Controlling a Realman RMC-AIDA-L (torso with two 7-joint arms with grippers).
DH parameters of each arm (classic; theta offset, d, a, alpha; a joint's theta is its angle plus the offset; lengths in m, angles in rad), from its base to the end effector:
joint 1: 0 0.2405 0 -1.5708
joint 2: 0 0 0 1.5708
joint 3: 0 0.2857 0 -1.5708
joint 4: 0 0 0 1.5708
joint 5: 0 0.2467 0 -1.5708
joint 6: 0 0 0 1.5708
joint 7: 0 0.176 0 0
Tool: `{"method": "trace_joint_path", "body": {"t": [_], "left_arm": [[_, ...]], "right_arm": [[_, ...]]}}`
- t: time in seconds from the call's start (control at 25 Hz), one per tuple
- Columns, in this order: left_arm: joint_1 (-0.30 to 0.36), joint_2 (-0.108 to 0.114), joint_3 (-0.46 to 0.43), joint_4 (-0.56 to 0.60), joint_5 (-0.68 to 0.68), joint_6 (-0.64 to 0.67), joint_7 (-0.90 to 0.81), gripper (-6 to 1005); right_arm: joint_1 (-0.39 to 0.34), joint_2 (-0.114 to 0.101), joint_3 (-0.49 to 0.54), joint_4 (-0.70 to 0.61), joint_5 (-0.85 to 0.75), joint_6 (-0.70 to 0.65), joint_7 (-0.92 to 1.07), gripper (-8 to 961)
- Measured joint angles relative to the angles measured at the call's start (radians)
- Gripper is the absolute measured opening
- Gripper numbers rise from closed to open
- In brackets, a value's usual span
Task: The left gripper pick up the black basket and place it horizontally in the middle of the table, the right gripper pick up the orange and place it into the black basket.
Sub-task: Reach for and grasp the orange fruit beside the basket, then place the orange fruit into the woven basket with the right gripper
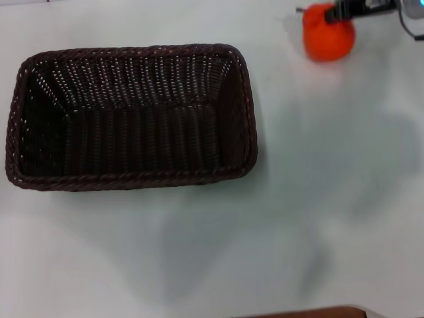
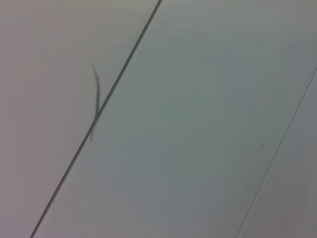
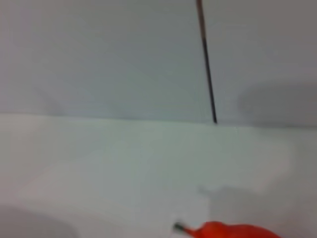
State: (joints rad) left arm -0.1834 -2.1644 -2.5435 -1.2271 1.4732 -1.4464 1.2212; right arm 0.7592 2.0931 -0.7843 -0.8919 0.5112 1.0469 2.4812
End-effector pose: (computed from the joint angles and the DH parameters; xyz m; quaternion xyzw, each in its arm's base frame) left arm -0.3045 0.3506 0.1350 -0.7394 -0.3447 -0.4615 0.3485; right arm 0.2807 0.5115 0.0045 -0.4908 -0.7998 -0.3431 0.0406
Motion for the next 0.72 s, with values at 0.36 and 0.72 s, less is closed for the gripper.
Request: {"method": "trace_joint_path", "body": {"t": [0.36,0.72], "left_arm": [[0.001,0.000,-0.003,0.007,-0.006,-0.010,0.011,905],[0.001,0.000,-0.003,0.048,-0.050,-0.011,0.048,905]], "right_arm": [[-0.057,0.001,-0.201,-0.321,0.260,0.152,0.010,97],[0.019,0.001,-0.504,-0.457,0.472,0.215,0.010,53]]}}
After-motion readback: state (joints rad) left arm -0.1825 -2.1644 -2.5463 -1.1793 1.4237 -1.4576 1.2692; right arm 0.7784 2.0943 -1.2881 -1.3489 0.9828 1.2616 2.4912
